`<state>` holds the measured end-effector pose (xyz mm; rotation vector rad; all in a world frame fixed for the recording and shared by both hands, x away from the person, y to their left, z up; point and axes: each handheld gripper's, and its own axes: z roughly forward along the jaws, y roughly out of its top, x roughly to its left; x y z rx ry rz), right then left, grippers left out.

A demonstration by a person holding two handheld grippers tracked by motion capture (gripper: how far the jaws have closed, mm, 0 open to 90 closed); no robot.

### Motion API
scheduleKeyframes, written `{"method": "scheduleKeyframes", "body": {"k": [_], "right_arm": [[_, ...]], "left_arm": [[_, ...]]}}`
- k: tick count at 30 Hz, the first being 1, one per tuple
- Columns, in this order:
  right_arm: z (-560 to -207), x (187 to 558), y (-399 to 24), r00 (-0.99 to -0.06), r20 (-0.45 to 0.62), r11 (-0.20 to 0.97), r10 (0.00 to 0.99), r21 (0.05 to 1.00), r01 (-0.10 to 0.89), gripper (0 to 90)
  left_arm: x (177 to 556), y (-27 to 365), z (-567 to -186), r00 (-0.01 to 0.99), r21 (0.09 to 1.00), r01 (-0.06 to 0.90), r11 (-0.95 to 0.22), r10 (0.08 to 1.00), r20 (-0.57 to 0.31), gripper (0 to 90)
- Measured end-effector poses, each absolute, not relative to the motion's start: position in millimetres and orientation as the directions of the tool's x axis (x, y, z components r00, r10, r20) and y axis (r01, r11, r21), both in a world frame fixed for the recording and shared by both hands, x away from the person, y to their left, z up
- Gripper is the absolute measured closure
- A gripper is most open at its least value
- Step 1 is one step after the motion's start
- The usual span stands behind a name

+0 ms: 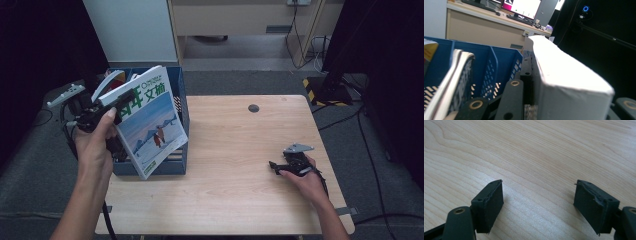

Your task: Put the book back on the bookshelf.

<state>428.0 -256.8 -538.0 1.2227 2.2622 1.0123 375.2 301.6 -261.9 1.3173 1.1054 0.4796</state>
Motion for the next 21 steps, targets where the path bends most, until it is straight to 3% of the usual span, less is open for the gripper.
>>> {"method": "scheduleKeyframes", "body": {"k": [10,21], "right_arm": [[-538,428,-257,-0.552,0.010,0.364,0.834,0.742,0.563,23.5],[-538,428,-257,-0.552,0.010,0.364,0.834,0.742,0.563,23.5]], "left_arm": [[391,303,-267,0.421,0.915,0.300,0.269,0.824,-0.380,73.2],[405,299,-263,0.388,0.936,0.274,0.222,0.865,-0.318,73.2]]}}
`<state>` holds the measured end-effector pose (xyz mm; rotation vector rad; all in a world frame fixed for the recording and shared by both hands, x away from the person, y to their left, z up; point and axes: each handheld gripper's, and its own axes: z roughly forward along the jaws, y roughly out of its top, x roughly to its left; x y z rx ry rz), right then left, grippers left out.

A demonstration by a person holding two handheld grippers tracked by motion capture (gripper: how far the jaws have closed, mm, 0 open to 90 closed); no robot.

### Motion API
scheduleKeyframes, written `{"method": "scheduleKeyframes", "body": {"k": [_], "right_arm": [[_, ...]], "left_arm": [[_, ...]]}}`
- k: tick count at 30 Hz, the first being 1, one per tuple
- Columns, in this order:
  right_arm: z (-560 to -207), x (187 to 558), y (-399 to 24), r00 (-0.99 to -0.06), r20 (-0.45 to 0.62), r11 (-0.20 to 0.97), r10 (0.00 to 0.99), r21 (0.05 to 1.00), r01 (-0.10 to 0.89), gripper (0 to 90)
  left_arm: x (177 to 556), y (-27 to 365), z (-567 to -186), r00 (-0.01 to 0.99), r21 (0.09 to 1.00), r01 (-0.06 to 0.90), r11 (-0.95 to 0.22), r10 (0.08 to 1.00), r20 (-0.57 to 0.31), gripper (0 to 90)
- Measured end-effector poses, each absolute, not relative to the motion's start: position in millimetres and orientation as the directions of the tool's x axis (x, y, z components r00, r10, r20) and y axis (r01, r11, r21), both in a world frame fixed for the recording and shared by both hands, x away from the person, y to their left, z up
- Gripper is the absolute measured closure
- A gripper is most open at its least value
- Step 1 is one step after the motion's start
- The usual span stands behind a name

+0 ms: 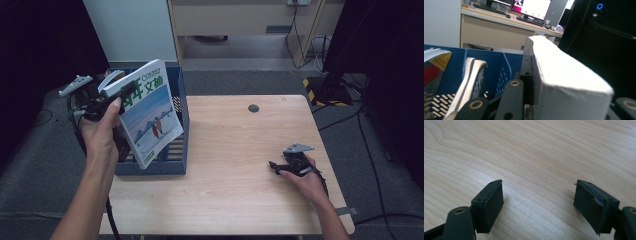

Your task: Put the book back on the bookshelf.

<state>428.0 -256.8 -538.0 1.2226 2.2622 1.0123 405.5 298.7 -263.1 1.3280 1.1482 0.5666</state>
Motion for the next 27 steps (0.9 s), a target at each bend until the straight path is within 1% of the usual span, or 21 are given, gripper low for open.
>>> {"method": "scheduleKeyframes", "body": {"k": [6,10,14,27], "right_arm": [[-538,428,-257,-0.552,0.010,0.364,0.834,0.742,0.563,23.5],[-538,428,-257,-0.552,0.010,0.364,0.834,0.742,0.563,23.5],[-538,428,-257,-0.552,0.010,0.364,0.834,0.742,0.563,23.5],[-538,428,-257,-0.552,0.011,0.363,0.834,0.742,0.564,23.5]], "left_arm": [[413,301,-268,0.359,0.932,0.280,0.231,0.875,-0.324,73.2],[417,296,-269,0.356,0.935,0.282,0.215,0.882,-0.310,73.2],[423,294,-271,0.344,0.929,0.287,0.235,0.880,-0.329,73.2],[435,289,-278,0.320,0.929,0.293,0.228,0.892,-0.320,73.2]]}}
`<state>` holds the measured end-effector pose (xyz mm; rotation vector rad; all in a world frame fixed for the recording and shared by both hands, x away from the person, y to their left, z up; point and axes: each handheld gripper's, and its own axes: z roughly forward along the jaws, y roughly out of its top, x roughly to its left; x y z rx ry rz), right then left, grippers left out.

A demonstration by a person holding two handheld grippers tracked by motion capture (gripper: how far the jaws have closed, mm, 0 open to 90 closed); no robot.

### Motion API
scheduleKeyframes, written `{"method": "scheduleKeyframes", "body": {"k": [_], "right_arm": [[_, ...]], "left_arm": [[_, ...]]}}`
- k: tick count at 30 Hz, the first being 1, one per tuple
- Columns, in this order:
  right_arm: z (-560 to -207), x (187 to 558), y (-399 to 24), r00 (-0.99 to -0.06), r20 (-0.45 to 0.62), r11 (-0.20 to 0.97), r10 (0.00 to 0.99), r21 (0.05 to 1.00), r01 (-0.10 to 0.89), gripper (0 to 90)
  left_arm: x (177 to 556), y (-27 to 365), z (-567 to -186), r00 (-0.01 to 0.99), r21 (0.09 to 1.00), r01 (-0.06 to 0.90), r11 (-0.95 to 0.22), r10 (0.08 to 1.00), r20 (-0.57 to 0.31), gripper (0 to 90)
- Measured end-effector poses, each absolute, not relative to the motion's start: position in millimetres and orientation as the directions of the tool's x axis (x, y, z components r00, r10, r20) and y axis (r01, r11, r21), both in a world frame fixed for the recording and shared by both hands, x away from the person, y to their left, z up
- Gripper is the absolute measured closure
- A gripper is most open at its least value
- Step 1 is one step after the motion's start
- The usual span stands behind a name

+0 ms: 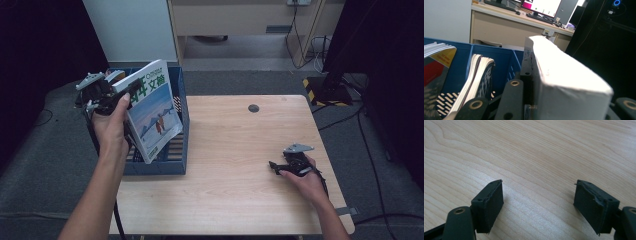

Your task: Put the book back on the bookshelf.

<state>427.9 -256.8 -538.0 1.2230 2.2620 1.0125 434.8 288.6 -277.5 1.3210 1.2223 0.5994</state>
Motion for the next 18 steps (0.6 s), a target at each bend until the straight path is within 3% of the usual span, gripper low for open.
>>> {"method": "scheduleKeyframes", "body": {"k": [18], "right_arm": [[-538,428,-257,-0.552,0.011,0.363,0.834,0.742,0.563,23.5]], "left_arm": [[446,274,-287,0.379,0.920,0.307,0.243,0.856,-0.352,73.1]]}}
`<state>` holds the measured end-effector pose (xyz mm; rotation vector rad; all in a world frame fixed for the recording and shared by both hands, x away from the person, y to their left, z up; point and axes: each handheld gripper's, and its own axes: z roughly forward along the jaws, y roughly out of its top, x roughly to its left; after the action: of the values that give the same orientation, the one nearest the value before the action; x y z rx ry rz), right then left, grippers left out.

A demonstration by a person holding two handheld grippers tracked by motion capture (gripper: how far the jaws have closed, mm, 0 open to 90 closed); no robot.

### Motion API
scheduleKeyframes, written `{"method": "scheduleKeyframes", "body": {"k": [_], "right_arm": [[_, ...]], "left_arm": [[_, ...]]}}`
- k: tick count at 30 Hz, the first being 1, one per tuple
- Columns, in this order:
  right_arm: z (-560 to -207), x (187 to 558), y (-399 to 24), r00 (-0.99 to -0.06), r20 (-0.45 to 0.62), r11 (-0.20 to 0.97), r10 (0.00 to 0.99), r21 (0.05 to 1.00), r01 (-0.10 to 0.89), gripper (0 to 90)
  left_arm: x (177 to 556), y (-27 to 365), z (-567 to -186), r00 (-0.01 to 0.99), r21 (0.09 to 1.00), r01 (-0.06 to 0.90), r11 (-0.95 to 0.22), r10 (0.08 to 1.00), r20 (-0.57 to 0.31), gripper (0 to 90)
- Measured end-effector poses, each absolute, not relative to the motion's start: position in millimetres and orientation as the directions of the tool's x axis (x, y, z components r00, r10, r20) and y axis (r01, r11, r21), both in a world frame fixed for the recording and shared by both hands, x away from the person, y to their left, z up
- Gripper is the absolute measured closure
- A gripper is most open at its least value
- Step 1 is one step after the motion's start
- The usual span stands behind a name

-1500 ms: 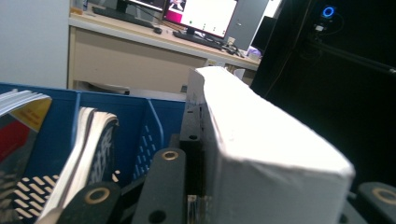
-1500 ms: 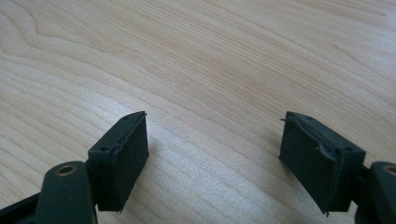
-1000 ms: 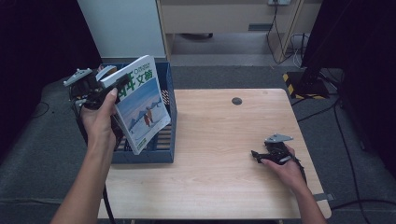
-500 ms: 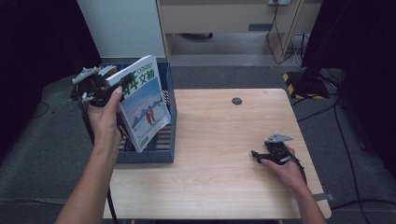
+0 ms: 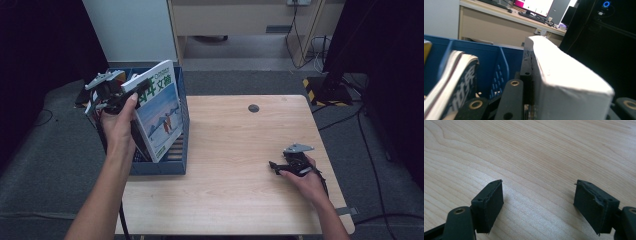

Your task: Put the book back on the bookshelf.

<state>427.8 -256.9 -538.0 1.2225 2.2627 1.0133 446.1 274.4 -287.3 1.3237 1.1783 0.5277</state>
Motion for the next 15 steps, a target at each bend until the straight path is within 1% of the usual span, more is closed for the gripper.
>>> {"method": "scheduleKeyframes", "body": {"k": [6,15], "right_arm": [[-538.0,427.9,-257.2,-0.554,0.009,0.366,0.832,0.741,0.563,23.5],[-538.0,427.8,-257.1,-0.554,0.009,0.366,0.833,0.741,0.563,23.5]], "left_arm": [[449.6,268.5,-289.5,0.396,0.925,0.306,0.225,0.853,-0.339,73.0],[453.1,273.7,-292.5,0.406,0.925,0.298,0.236,0.846,-0.347,73.0]]}}
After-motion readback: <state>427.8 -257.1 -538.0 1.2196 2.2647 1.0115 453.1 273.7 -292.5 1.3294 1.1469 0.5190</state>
